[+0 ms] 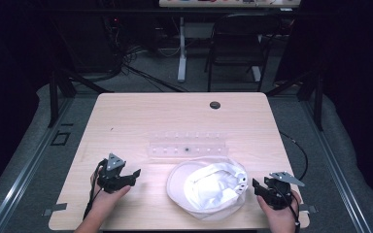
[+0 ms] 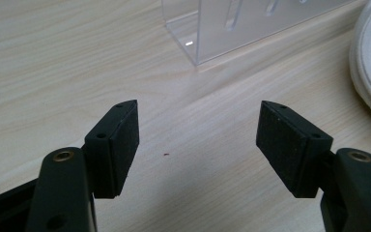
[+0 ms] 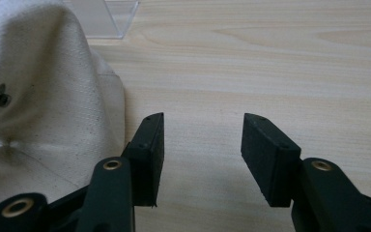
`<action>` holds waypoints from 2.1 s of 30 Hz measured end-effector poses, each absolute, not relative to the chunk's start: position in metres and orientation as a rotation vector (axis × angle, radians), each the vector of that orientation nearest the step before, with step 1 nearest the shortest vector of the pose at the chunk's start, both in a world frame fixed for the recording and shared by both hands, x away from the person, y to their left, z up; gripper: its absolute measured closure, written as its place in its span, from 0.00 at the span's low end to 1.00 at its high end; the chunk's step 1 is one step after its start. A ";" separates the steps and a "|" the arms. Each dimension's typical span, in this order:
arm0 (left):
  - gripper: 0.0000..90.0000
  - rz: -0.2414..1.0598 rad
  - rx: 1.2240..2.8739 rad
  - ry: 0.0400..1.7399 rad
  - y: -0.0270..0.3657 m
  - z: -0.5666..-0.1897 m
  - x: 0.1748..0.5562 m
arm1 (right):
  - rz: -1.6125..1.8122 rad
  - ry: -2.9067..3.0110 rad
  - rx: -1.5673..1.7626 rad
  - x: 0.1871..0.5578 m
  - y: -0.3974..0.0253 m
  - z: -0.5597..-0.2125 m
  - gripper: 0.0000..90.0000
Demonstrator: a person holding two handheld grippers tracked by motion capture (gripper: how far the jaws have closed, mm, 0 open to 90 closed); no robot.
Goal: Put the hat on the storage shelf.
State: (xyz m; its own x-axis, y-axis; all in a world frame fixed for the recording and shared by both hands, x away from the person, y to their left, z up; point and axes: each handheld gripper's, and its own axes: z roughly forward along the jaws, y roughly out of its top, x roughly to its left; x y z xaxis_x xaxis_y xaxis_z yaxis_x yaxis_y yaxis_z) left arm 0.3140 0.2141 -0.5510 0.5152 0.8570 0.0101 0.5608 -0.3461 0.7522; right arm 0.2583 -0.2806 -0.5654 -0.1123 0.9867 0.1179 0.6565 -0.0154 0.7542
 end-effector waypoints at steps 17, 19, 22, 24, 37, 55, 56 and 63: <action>0.37 0.607 2.093 1.081 0.206 -0.546 0.307 | 0.864 1.956 1.731 0.266 -0.272 -0.548 0.53; 0.37 0.614 2.096 1.075 0.205 -0.545 0.306 | 0.864 1.977 1.741 0.267 -0.271 -0.542 0.55; 0.37 0.621 2.097 1.063 0.204 -0.544 0.305 | 0.861 2.004 1.754 0.268 -0.269 -0.534 0.58; 0.37 0.626 2.098 1.056 0.203 -0.543 0.304 | 0.830 2.013 1.743 0.268 -0.267 -0.530 0.59; 0.38 0.626 2.099 1.046 0.202 -0.543 0.303 | 0.827 2.152 1.847 0.279 -0.269 -0.489 0.61; 0.38 0.641 2.116 1.036 0.201 -0.545 0.303 | 0.864 2.291 2.012 0.294 -0.251 -0.490 0.78; 0.38 0.641 2.117 1.037 0.201 -0.545 0.303 | 0.867 2.309 2.003 0.295 -0.251 -0.490 0.83; 0.38 0.649 2.105 1.041 0.203 -0.545 0.304 | 0.824 2.326 1.982 0.308 -0.253 -0.480 0.94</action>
